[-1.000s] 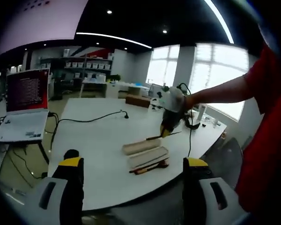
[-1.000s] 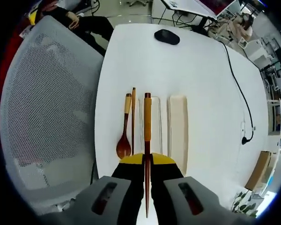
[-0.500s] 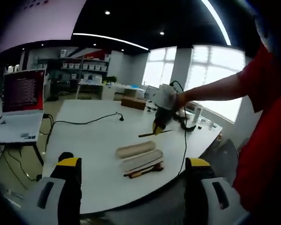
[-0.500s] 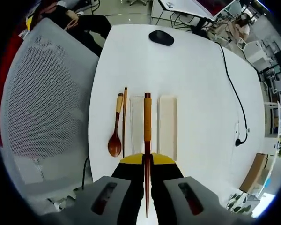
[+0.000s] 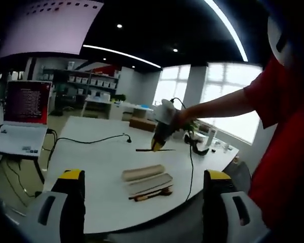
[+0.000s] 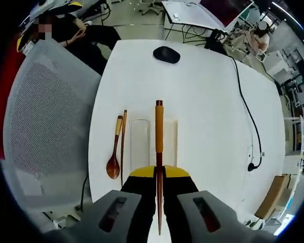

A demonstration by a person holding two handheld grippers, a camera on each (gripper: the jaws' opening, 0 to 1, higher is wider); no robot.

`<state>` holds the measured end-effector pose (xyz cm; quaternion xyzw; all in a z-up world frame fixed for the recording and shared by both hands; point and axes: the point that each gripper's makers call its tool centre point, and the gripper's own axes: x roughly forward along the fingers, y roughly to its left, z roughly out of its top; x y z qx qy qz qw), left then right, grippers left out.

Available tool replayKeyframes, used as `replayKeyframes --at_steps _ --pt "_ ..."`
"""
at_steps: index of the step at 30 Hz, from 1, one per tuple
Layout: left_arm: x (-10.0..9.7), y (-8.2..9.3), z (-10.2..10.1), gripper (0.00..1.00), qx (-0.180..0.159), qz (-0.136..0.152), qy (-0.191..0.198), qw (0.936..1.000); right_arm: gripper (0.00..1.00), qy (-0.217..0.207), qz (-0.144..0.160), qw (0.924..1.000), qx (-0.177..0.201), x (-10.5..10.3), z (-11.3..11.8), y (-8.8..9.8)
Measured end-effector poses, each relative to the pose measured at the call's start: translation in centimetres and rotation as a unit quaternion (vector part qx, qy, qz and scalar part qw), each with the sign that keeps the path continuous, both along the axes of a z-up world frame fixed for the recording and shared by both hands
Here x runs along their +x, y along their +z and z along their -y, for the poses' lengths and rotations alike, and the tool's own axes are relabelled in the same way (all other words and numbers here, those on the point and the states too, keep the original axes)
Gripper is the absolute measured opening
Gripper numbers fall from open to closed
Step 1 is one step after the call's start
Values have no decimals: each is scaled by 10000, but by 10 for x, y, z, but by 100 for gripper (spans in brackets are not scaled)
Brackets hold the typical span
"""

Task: Arrange the utensils inside the cutlery case until each visible utensil rests in its matching compartment.

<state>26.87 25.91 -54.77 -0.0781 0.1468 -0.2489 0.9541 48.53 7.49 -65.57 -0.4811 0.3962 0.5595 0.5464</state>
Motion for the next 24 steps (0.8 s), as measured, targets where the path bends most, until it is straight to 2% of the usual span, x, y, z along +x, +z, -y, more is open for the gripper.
replayKeyframes --at_steps 6,13,15,24 --pt "2 -6 -5 99 -10 -161 129 9998 1 -15 24 9999 158 8 -5 2" --pt "3 -10 -1 98 79 -206 73 9997 1 -25 31 9996 263 16 -8 -10" --pt "4 -11 -2 98 116 -218 92 9997 1 -154 -78 9993 326 14 -10 -13" --pt "7 -5 -5 99 214 -182 220 9994 1 -185 -103 9989 414 19 -15 -27"
